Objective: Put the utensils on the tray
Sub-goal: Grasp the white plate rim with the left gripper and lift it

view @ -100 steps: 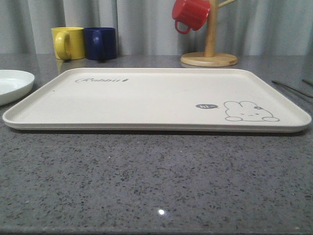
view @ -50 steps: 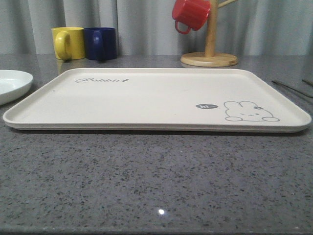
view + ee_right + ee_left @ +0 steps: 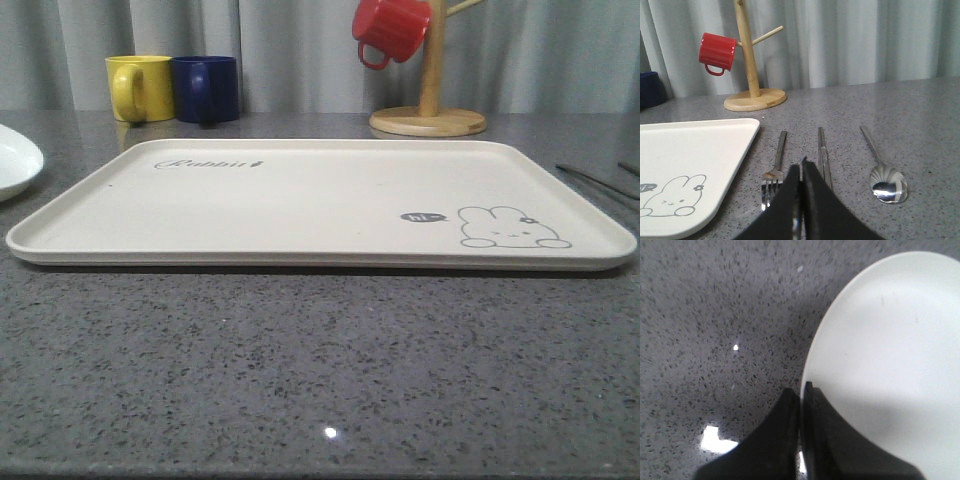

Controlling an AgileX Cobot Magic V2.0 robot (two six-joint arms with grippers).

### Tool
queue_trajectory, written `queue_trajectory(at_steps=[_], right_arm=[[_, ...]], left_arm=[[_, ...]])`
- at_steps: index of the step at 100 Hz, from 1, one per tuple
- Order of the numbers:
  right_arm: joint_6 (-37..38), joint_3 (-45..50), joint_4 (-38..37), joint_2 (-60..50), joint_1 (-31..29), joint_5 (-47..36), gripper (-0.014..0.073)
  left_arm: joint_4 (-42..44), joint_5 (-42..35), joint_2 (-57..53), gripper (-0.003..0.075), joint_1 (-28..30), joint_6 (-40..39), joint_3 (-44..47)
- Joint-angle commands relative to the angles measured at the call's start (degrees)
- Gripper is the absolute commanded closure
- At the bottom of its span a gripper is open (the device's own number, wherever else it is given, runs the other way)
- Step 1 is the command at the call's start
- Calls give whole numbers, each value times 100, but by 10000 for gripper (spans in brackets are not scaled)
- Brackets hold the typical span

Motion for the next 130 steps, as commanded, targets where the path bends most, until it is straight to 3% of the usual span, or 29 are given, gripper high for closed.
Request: queue_trajectory(at_steps=[1, 12, 36, 96, 130], right_arm=[[-59, -105, -1, -138, -26, -464, 662], [-59, -105, -1, -138, -26, -464, 662], [-59, -105, -1, -138, -26, -464, 662], [-59, -105, -1, -138, -26, -464, 662], [-59, -105, -1, -138, -26, -464, 662]], left_arm=[[-536, -43, -474, 732, 65, 296, -317], [-755, 102, -692, 732, 41, 454, -477], [-2473, 283, -759, 732, -82, 1367, -614], [-2622, -25, 270, 738, -2367, 1367, -656], [-2631, -217, 984, 738, -2956, 1367, -835]])
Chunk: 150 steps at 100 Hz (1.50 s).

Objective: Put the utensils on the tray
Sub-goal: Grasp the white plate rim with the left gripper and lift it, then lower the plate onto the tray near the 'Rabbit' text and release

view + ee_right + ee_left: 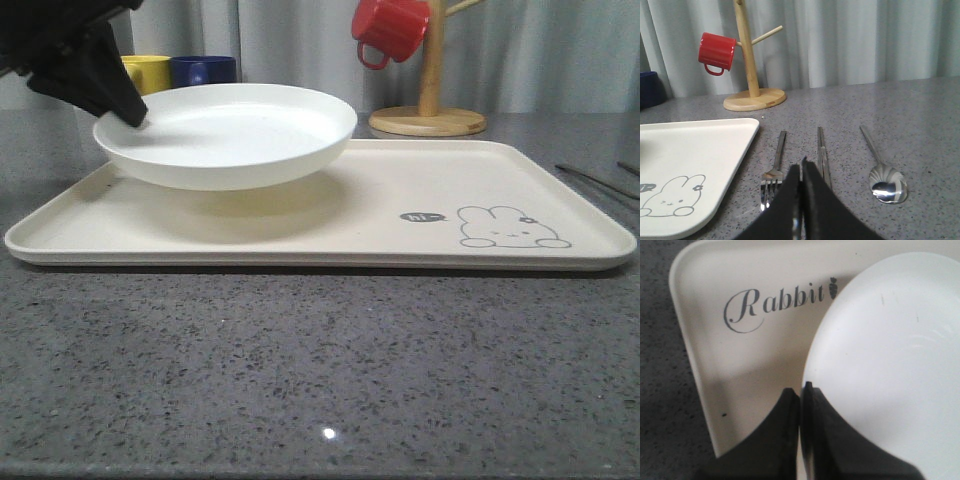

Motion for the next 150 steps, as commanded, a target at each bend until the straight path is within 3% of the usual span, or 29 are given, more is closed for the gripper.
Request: queue_trajectory(at_steps=[1, 57, 67, 86, 93, 128, 150], right_arm=[[-59, -105, -1, -138, -26, -464, 662], [-59, -105, -1, -138, -26, -464, 662], [-59, -105, -1, -138, -26, -464, 662], [-59, -105, -1, -138, -26, -464, 662], [-59, -105, -1, -138, -26, -464, 662], [-59, -105, -1, -138, -26, -464, 662], [-59, -105, -1, -138, -26, -464, 662]], left_arm=[[-263, -210, -64, 738, -116, 3, -257], [-173, -190, 268, 723, -127, 3, -282], [-173, -190, 268, 634, -127, 3, -282], [-160, -185, 268, 381, -127, 3, -282], [-160, -185, 268, 339, -127, 3, -282], [-16, -525, -573, 339, 162, 3, -255], [278, -1345, -1846, 341, 483, 3, 653]])
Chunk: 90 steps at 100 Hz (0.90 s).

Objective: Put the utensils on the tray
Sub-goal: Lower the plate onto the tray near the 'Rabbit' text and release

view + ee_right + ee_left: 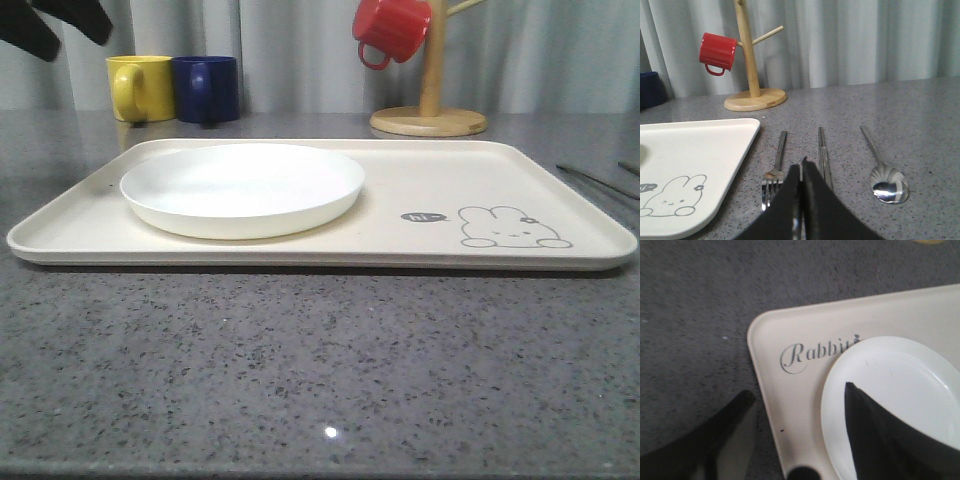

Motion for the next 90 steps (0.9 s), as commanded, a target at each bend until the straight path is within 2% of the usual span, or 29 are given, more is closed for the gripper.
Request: queue_trajectory(at_steps=[1, 27, 41, 56, 79, 90], right_arm=[[-59, -105, -1, -138, -26, -464, 662], [-59, -105, -1, -138, -26, -464, 662], [-59, -105, -1, -138, -26, -464, 662], [-59, -105, -1, -138, -26, -464, 662], [-59, -105, -1, -138, -26, -464, 662], [-59, -105, -1, -138, -26, -464, 662]], left_arm=[[-32, -599, -803, 341, 107, 3, 331], [323, -1834, -2629, 342, 138, 56, 2014], [321, -2262, -3603, 342, 138, 168, 2821], [321, -2560, -4522, 342, 138, 469, 3564], [321, -2669, -5638, 344, 138, 517, 4382], [321, -2728, -5946, 391, 138, 517, 4514]])
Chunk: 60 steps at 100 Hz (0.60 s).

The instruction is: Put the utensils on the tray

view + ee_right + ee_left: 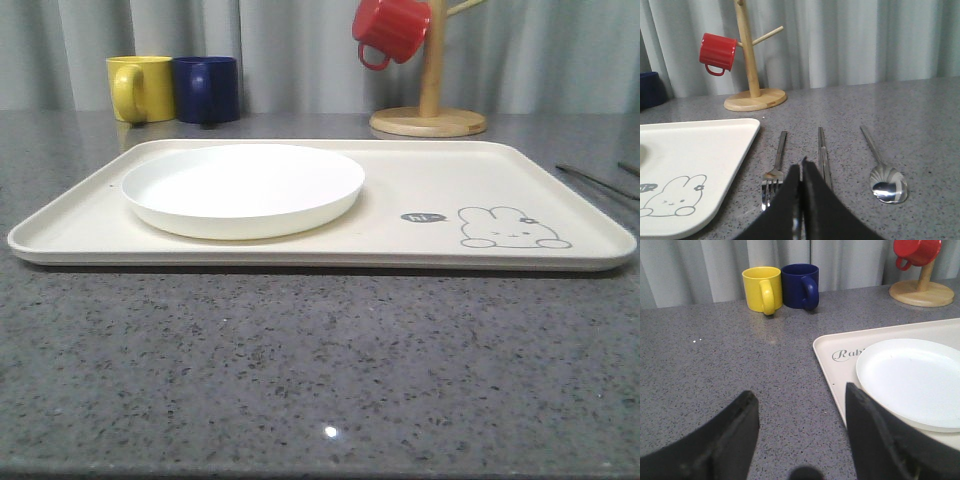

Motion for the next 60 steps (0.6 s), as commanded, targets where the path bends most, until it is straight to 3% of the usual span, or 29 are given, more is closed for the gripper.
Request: queue_trajectory(at_steps=[1, 31, 60], right_arm=[[-59, -105, -1, -138, -26, -464, 662], [-59, -105, -1, -138, -26, -464, 662], [-59, -105, -1, -138, -26, -908, 662]], left_arm=[[-79, -530, -214, 402, 3, 19, -68], [-79, -695, -357, 738, 3, 19, -30], [-79, -716, -357, 738, 3, 19, -30]])
